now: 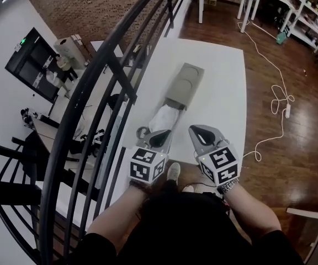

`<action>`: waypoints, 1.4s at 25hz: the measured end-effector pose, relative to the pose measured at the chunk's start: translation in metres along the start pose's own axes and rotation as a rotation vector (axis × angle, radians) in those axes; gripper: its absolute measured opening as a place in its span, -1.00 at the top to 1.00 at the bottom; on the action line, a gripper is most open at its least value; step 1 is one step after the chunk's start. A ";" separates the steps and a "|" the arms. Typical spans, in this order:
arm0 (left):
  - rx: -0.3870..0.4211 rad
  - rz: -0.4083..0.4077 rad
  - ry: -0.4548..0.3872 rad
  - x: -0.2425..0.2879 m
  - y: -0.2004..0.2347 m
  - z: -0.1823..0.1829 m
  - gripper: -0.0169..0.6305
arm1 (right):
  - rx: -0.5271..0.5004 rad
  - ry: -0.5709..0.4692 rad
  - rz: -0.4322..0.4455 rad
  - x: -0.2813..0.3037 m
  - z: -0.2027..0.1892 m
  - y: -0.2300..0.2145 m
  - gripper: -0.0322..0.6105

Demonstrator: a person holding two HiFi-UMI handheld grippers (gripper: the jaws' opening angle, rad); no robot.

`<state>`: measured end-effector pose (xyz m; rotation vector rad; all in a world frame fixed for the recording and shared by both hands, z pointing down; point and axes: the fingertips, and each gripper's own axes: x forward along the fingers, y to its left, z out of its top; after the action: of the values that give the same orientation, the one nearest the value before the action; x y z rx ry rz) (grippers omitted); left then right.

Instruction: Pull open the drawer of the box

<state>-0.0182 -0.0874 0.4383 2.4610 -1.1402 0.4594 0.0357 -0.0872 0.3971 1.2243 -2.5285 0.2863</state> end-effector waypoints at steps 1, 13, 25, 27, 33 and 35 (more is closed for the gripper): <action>0.016 -0.001 0.000 0.000 -0.004 0.000 0.90 | -0.001 0.003 0.002 0.001 -0.001 -0.001 0.92; 0.109 0.005 -0.025 -0.004 -0.019 0.013 0.90 | -0.023 -0.004 0.013 0.001 -0.002 0.003 0.92; 0.143 0.016 -0.019 -0.008 -0.020 0.015 0.90 | -0.037 -0.006 0.013 -0.004 -0.001 0.009 0.92; 0.143 0.017 -0.018 -0.008 -0.020 0.015 0.90 | -0.040 -0.007 0.013 -0.004 -0.001 0.009 0.92; 0.145 0.021 -0.016 -0.009 -0.020 0.013 0.90 | -0.044 -0.007 0.014 -0.004 -0.001 0.010 0.92; 0.146 0.020 -0.016 -0.010 -0.020 0.013 0.90 | -0.045 -0.006 0.015 -0.004 -0.001 0.011 0.92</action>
<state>-0.0073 -0.0754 0.4190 2.5837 -1.1770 0.5470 0.0290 -0.0773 0.3964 1.1917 -2.5363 0.2277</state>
